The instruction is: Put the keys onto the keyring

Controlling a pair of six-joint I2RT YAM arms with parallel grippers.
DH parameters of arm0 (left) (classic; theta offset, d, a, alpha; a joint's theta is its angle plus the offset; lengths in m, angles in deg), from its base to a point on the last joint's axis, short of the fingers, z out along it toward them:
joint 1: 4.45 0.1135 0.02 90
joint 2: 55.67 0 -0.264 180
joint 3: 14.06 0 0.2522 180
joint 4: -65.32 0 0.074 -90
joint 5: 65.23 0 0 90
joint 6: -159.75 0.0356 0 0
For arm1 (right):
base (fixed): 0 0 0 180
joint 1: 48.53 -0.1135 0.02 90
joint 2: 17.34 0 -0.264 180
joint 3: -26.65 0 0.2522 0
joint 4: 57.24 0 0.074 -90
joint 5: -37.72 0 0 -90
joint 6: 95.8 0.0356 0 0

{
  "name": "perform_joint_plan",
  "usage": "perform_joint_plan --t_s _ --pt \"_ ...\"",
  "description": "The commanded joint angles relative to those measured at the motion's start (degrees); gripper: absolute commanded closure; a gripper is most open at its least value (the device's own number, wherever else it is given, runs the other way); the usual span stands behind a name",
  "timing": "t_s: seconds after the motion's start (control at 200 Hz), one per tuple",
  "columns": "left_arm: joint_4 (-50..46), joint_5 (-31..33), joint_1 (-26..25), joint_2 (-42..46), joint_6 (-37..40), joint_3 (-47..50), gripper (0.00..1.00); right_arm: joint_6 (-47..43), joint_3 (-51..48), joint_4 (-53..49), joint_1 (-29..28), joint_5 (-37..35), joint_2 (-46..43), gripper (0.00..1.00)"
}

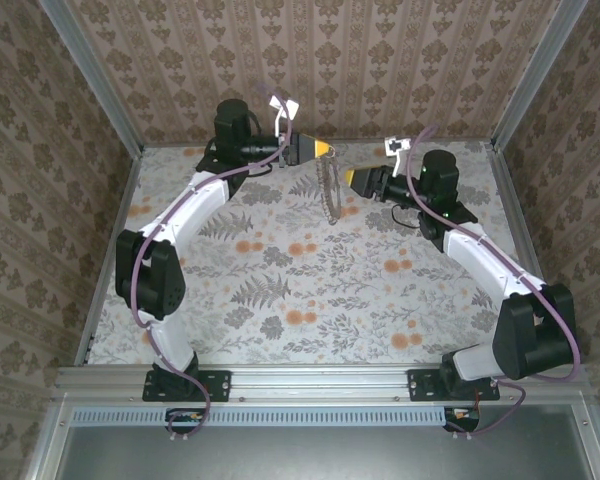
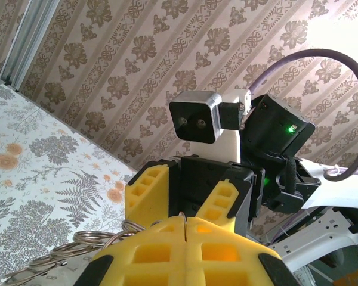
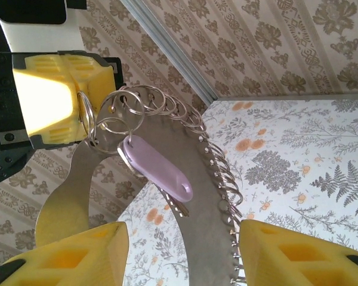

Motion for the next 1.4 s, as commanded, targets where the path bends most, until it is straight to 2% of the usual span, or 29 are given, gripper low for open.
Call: perform_joint_plan --t_s 0.0,0.44,0.87,1.015,1.255,1.395 --pt "3.43 -0.52 -0.28 2.61 -1.71 -0.68 1.00 -2.85 1.71 -0.37 -0.99 -1.32 -1.23 0.46" --pt "3.57 -1.45 -2.56 2.53 -2.38 -1.42 1.00 -4.51 7.64 -1.43 -4.13 0.09 3.81 0.44" --pt "5.26 0.09 -2.30 3.45 -3.66 -1.01 1.00 -6.66 3.84 -4.15 -4.27 -0.65 -0.30 0.54" --pt "5.49 0.15 -2.32 3.50 -3.92 -1.08 1.00 -6.86 3.35 -4.84 -4.23 -0.69 -0.46 0.65" --pt "5.91 0.57 -2.37 3.59 -4.11 -0.83 1.00 -6.16 4.01 -4.59 -4.34 0.68 -0.42 1.00" --pt "6.59 1.27 -2.21 3.84 -4.44 -0.22 1.00 -5.75 4.06 -4.59 -4.55 1.50 -2.34 1.00"
